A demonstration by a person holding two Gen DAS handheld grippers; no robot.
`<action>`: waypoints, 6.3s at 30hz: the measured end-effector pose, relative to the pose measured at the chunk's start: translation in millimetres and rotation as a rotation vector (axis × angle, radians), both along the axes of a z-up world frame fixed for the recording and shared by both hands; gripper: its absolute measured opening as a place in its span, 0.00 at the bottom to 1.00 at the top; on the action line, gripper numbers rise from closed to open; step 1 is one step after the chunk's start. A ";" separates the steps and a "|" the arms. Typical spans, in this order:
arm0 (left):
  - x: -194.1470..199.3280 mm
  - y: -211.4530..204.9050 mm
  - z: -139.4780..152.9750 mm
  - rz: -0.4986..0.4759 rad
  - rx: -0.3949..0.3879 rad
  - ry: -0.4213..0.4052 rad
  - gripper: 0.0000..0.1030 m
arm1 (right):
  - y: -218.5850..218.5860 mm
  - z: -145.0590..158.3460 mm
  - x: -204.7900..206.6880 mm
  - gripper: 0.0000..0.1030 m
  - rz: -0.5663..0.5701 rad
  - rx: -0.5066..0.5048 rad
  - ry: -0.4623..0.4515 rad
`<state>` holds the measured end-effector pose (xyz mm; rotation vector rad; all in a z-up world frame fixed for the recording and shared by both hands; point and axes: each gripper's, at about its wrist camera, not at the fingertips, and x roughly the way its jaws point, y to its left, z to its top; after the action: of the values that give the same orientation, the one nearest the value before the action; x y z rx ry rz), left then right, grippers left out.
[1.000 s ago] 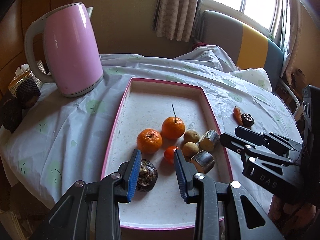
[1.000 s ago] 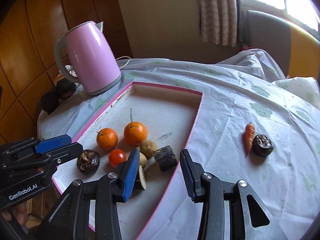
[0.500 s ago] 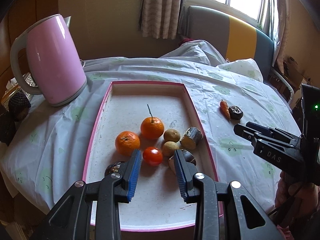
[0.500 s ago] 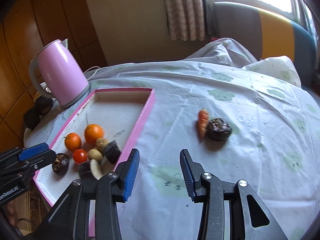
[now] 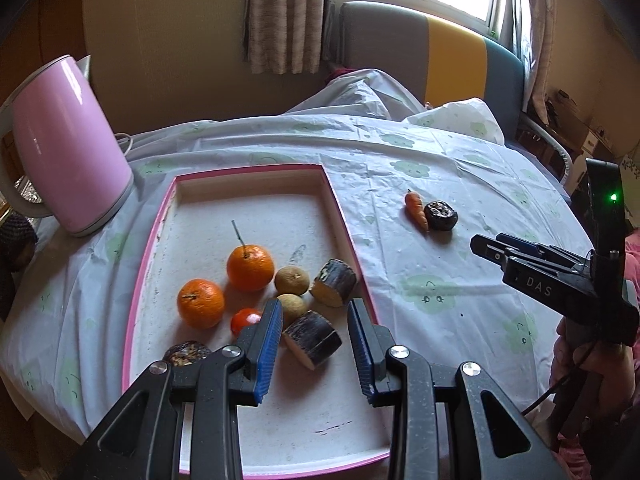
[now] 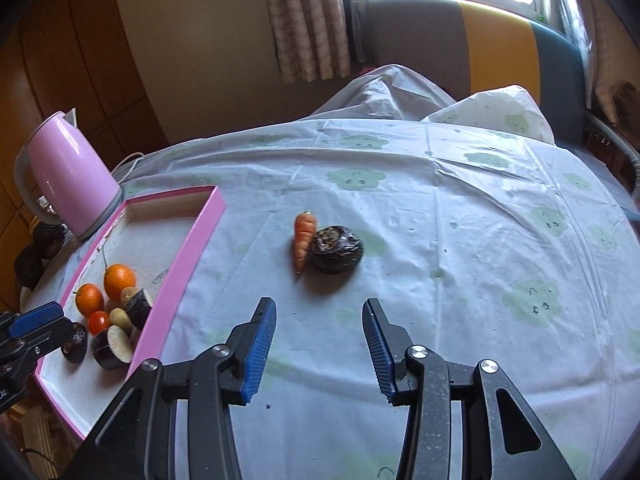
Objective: Organize fruits
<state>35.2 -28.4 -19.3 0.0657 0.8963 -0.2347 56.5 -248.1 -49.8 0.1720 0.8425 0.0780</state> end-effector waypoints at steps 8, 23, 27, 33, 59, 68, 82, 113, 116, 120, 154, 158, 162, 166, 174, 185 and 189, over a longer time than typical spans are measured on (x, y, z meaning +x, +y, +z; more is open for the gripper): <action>9.3 -18.8 -5.2 -0.034 0.006 0.018 0.33 | -13.0 -8.3 4.9 0.45 -0.020 0.000 0.016; 31.8 -37.6 -14.8 -0.060 -0.011 0.059 0.33 | -12.0 -20.4 52.8 0.53 0.039 -0.010 0.044; 37.7 -40.6 -15.9 -0.059 -0.014 0.067 0.33 | 0.7 -27.0 68.5 0.56 0.083 -0.055 0.062; 47.3 -45.1 -19.2 -0.066 -0.029 0.090 0.33 | 10.2 -33.9 81.3 0.52 0.130 -0.102 0.065; 128.7 -132.9 -33.0 -0.126 -0.143 0.192 0.32 | -56.5 -34.9 41.4 0.42 -0.096 -0.116 0.036; 155.0 -162.4 -54.0 -0.155 -0.099 0.213 0.31 | -58.9 -36.5 40.1 0.42 -0.098 -0.089 0.026; 123.4 -141.9 -24.0 -0.160 -0.087 0.129 0.18 | -57.7 -38.8 40.9 0.43 -0.097 -0.092 0.034; 2.1 70.4 -17.2 0.082 -0.139 0.091 0.18 | -42.1 -39.1 44.4 0.42 -0.095 -0.229 0.066; -0.4 69.7 -28.1 0.087 -0.147 0.110 0.18 | -41.3 -37.8 44.6 0.42 -0.101 -0.234 0.072; -2.3 62.3 -41.7 0.080 -0.143 0.134 0.18 | -40.9 -35.1 42.3 0.42 -0.111 -0.199 0.083; -19.0 101.9 -8.3 0.252 -0.104 -0.013 0.28 | 190.1 4.6 24.3 0.42 0.506 -0.122 0.035; -19.0 104.9 -7.8 0.263 -0.106 -0.021 0.29 | 195.2 2.7 23.4 0.43 0.507 -0.130 0.026; -19.1 106.6 -7.0 0.274 -0.105 -0.026 0.29 | 197.7 2.3 21.5 0.44 0.505 -0.129 0.022; -20.6 106.4 -6.3 0.279 -0.101 -0.028 0.31 | 197.2 3.0 19.7 0.46 0.499 -0.125 0.018; -25.2 106.8 -1.3 0.294 -0.091 -0.045 0.33 | 192.0 7.9 11.9 0.54 0.479 -0.102 0.005; -36.4 106.4 12.1 0.308 -0.078 -0.109 0.41 | 177.3 28.4 -17.4 0.58 0.368 -0.097 -0.093; -40.9 101.0 17.0 0.297 -0.063 -0.132 0.43 | 169.9 32.6 -29.6 0.64 0.312 -0.106 -0.126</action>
<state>-5.7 72.6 -2.3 -0.1091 0.7556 0.0186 26.9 -78.2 -17.1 -0.0650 0.7405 0.3323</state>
